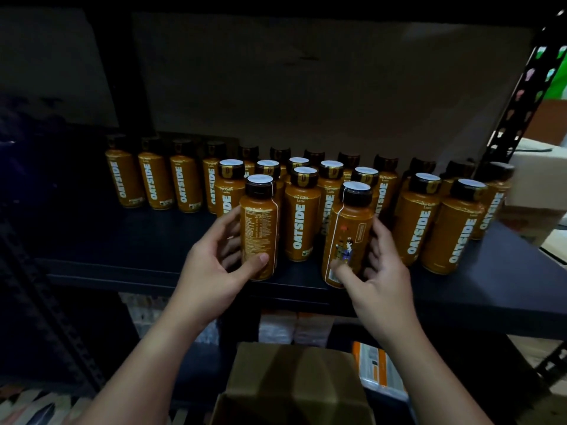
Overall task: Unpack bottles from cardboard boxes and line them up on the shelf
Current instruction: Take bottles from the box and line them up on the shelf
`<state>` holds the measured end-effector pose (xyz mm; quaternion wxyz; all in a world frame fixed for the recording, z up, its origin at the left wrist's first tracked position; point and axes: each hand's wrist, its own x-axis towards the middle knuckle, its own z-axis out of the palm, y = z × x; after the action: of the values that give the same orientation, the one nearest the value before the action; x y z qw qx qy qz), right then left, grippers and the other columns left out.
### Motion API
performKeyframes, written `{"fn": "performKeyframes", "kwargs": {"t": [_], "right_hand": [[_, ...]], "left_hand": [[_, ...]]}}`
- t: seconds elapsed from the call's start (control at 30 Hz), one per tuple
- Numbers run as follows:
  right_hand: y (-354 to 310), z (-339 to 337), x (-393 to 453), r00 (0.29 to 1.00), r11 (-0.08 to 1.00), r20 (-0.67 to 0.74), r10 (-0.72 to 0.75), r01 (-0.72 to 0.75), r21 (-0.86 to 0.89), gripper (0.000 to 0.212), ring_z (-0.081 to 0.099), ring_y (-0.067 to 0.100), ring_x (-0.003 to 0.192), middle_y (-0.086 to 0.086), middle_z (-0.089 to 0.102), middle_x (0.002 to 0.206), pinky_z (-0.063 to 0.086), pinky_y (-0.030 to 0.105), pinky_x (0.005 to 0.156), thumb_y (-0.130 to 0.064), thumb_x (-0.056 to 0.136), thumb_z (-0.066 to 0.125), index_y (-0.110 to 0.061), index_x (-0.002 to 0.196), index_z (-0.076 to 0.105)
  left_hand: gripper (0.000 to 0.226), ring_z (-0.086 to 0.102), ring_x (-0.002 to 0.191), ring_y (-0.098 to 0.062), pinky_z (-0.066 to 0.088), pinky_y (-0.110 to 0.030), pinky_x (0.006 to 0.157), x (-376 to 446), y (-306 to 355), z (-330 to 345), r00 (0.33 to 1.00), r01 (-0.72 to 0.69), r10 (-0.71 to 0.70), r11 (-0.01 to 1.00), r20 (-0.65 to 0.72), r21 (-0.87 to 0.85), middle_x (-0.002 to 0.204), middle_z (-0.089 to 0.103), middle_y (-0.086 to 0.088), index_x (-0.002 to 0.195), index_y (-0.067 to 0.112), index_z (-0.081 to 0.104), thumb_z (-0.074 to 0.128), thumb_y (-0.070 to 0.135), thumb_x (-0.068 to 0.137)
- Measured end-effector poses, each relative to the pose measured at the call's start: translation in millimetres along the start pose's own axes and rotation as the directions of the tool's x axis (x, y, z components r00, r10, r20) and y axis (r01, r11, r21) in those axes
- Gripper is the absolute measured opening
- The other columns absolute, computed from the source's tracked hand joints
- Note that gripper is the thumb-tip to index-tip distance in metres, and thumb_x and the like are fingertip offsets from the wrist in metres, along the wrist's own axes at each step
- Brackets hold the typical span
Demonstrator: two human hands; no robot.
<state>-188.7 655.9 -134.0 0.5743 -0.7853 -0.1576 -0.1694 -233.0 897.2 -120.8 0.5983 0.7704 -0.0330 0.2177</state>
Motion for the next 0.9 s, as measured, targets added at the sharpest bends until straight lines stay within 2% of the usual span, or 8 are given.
{"fn": "performKeyframes", "kwargs": {"t": [0.1,0.17,0.27,0.43,0.53,0.67,0.77,0.9], "right_hand": [[-3,3,-4,0.997,0.997,-0.078,-0.030,0.024,-0.076,0.085,0.039,-0.033,0.109,-0.047,0.039,0.118,0.039,-0.003,0.081,-0.031,0.081,0.083,-0.056,0.140,0.027],[-2,6,-5,0.990,0.991,-0.125,-0.058,0.042,-0.128,0.090,0.041,-0.017,0.120,-0.036,0.039,0.130,0.039,0.010,0.097,-0.038,0.077,0.085,-0.049,0.146,0.029],[-1,6,-6,0.992,0.990,-0.112,-0.054,0.038,-0.136,0.094,0.042,-0.002,0.131,-0.022,0.041,0.144,0.042,0.024,0.105,-0.039,0.078,0.085,-0.043,0.152,0.026],[3,2,-5,0.999,0.994,-0.046,-0.016,0.010,-0.113,0.092,0.041,-0.034,0.106,-0.039,0.042,0.123,0.035,-0.008,0.079,-0.023,0.086,0.081,-0.045,0.154,0.022],[4,3,-5,0.997,0.994,-0.078,-0.009,0.000,-0.113,0.091,0.049,-0.021,0.109,-0.033,0.046,0.124,0.039,-0.003,0.081,-0.027,0.083,0.083,-0.046,0.151,0.026],[2,6,-6,0.993,0.991,-0.112,-0.032,0.017,-0.134,0.094,0.043,-0.002,0.126,-0.024,0.042,0.135,0.039,0.015,0.098,-0.037,0.077,0.085,-0.044,0.151,0.027],[2,6,-7,0.994,0.991,-0.099,-0.036,0.023,-0.133,0.094,0.041,-0.003,0.126,-0.023,0.041,0.137,0.035,0.011,0.096,-0.038,0.079,0.084,-0.043,0.152,0.026],[1,6,-8,0.997,0.993,-0.078,-0.016,0.007,-0.117,0.089,0.045,-0.011,0.116,-0.026,0.042,0.134,0.032,0.003,0.089,-0.031,0.085,0.080,-0.046,0.153,0.024]], "left_hand": [[0.090,0.061,0.125,-0.009,0.052,-0.043,0.107,-1,-1,3,0.998,-0.010,0.013,0.999,-0.063,0.053,0.139,0.059,0.010,0.145,0.031,0.049,0.087,0.038,0.064],[0.086,0.059,0.126,-0.009,0.053,-0.039,0.105,-3,-1,6,0.992,-0.020,0.031,0.995,-0.119,0.095,0.141,0.055,0.011,0.139,0.041,0.048,0.087,0.046,0.063],[0.082,0.056,0.129,-0.006,0.051,-0.034,0.105,-4,-3,9,0.991,-0.021,0.034,0.995,-0.130,0.096,0.142,0.053,0.014,0.141,0.043,0.045,0.086,0.044,0.070],[0.079,0.059,0.122,0.000,0.050,-0.030,0.106,-4,-5,5,0.997,0.002,0.005,0.996,-0.078,0.095,0.134,0.060,0.014,0.147,0.032,0.047,0.084,0.014,0.079],[0.080,0.061,0.121,-0.004,0.053,-0.029,0.102,-4,-6,7,0.994,-0.016,0.027,0.995,-0.109,0.099,0.135,0.059,0.012,0.141,0.034,0.050,0.090,0.023,0.072],[0.090,0.057,0.121,-0.002,0.052,-0.020,0.095,-6,-4,13,0.983,-0.033,0.054,0.992,-0.175,0.119,0.137,0.053,0.014,0.142,0.035,0.046,0.089,0.044,0.063],[0.092,0.054,0.125,0.002,0.049,-0.022,0.099,-6,-3,14,0.988,-0.040,0.053,0.995,-0.142,0.094,0.140,0.052,0.018,0.147,0.037,0.042,0.086,0.046,0.068],[0.084,0.057,0.127,-0.005,0.051,-0.040,0.108,-3,-9,8,0.994,-0.029,0.034,0.998,-0.105,0.057,0.138,0.058,0.013,0.149,0.034,0.042,0.087,0.034,0.077]]}}
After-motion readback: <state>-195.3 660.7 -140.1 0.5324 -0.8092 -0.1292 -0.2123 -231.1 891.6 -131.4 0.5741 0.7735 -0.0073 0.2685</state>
